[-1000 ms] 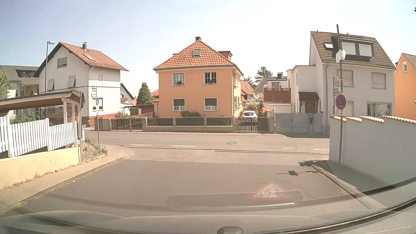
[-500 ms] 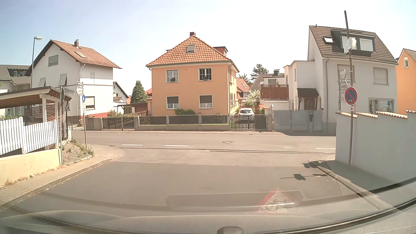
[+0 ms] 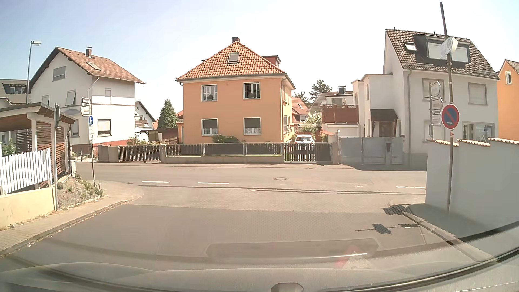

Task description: Follow the waypoints while adhering to traffic rules and regulations

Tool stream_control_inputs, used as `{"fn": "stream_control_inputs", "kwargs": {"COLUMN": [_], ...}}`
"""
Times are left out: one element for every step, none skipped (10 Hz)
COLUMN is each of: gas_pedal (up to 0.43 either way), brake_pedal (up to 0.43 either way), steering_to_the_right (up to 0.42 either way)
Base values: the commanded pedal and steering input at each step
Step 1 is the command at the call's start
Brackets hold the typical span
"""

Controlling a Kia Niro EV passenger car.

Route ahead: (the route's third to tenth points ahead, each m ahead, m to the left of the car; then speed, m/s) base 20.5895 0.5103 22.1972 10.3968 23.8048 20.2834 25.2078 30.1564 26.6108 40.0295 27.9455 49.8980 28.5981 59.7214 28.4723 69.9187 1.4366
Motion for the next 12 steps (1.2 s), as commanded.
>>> {"fn": "stream_control_inputs", "kwargs": {"gas_pedal": [0.000, 0.000, 0.000, 0.000, 0.000, 0.000, 0.000, 0.000, 0.000, 0.000, 0.000, 0.000], "brake_pedal": [0.280, 0.280, 0.274, 0.268, 0.244, 0.177, 0.128, 0.134, 0.140, 0.140, 0.146, 0.152], "steering_to_the_right": [0.063, 0.064, 0.065, 0.065, 0.067, 0.072, 0.074, 0.075, 0.080, 0.088, 0.097, 0.104]}}
